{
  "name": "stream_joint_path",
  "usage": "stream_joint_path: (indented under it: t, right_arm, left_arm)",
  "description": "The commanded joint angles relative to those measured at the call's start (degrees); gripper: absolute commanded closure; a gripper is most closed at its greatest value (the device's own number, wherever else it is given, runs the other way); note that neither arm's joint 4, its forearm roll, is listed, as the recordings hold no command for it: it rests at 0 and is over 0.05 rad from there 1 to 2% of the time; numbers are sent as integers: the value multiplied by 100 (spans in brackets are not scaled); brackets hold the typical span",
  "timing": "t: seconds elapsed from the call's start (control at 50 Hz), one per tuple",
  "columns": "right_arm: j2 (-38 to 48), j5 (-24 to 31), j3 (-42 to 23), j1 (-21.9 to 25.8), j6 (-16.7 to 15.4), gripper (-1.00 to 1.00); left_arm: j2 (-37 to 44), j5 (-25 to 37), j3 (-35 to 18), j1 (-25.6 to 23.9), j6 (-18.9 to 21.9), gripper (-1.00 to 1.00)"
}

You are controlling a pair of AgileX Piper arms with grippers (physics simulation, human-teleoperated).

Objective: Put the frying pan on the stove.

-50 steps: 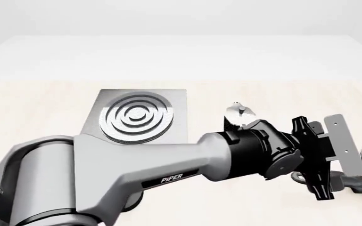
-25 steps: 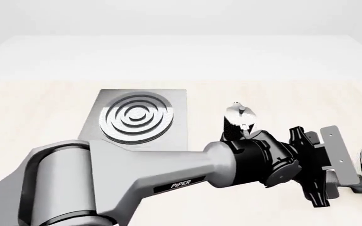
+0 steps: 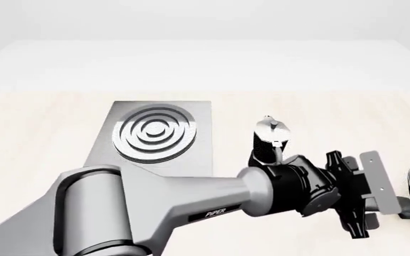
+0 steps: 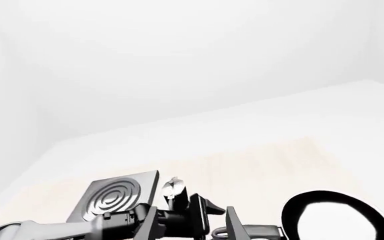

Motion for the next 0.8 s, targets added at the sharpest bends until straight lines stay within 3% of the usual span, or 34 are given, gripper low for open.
stream_joint_path:
  t: [0.02, 0.8]
  right_arm:
    - [0, 0, 14, -40, 56, -100]
    - [0, 0, 18, -79, 128, -100]
  left_arm:
    - [80, 80, -144, 0, -104, -100]
    - [981, 197, -957, 142, -207, -100]
